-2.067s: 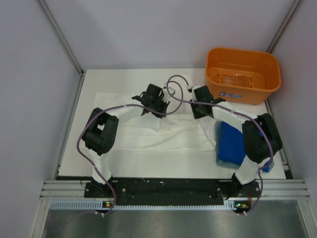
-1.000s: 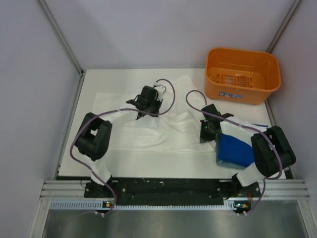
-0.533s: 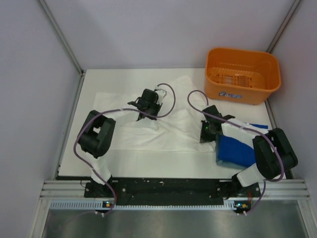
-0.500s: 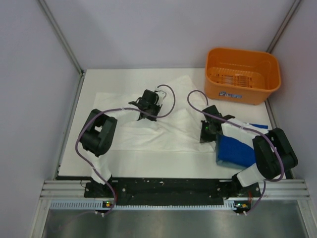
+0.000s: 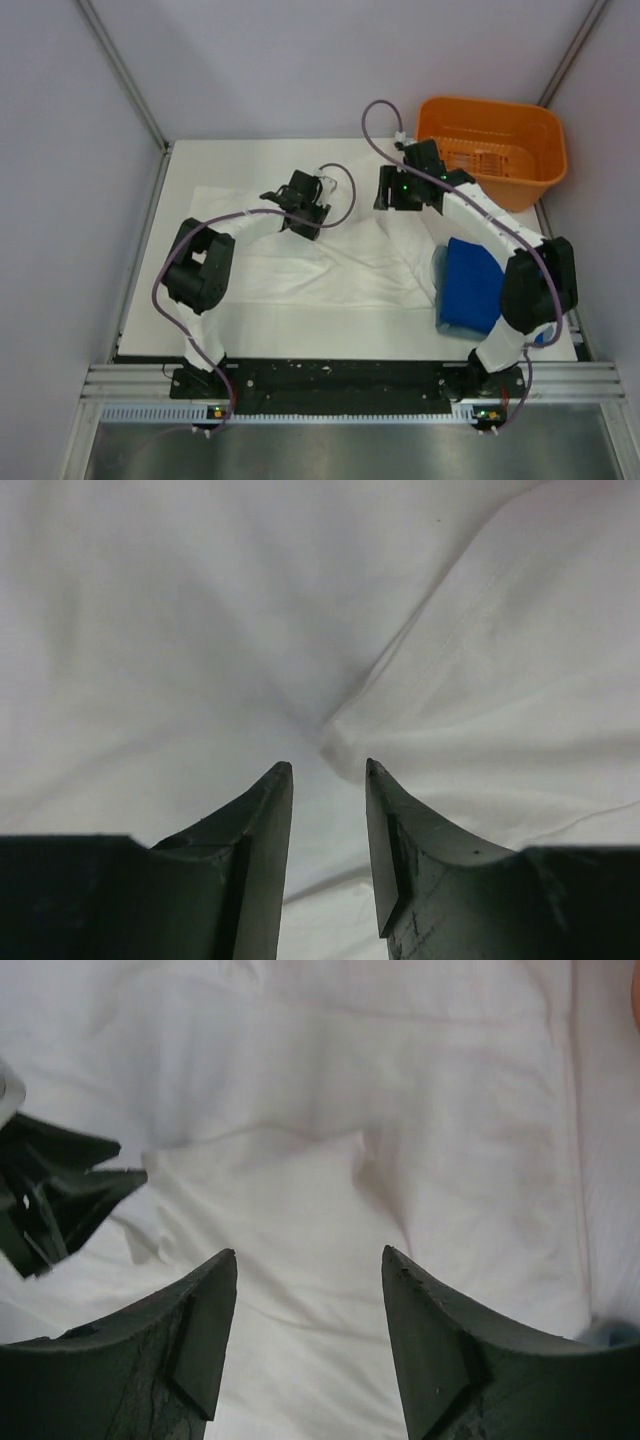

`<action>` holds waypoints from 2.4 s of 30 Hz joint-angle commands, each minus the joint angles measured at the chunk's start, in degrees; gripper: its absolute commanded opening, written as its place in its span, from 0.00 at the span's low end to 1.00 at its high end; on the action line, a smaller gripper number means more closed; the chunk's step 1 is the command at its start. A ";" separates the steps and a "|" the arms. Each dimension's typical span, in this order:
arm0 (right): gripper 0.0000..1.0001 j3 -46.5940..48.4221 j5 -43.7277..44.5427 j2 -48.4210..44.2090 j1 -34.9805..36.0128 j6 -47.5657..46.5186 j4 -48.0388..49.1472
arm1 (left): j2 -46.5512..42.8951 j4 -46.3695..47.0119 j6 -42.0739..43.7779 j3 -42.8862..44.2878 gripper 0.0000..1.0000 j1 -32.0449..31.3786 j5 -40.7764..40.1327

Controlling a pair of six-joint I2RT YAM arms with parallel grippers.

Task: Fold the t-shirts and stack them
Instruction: Fold the flattened tshirt in 1/3 of the way

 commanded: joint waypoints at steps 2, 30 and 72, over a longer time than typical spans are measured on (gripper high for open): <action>0.59 12.56 -4.03 15.99 -2.74 -0.92 0.81 | -8.10 -1.99 3.50 2.26 0.45 1.15 0.22; 0.00 11.35 -3.61 23.92 -3.36 -6.10 16.54 | -24.37 -5.78 27.93 -24.01 0.50 33.39 -16.37; 0.63 -35.50 0.70 -17.93 13.51 -65.78 2.74 | -46.51 -3.40 78.22 -51.52 0.46 43.87 -2.59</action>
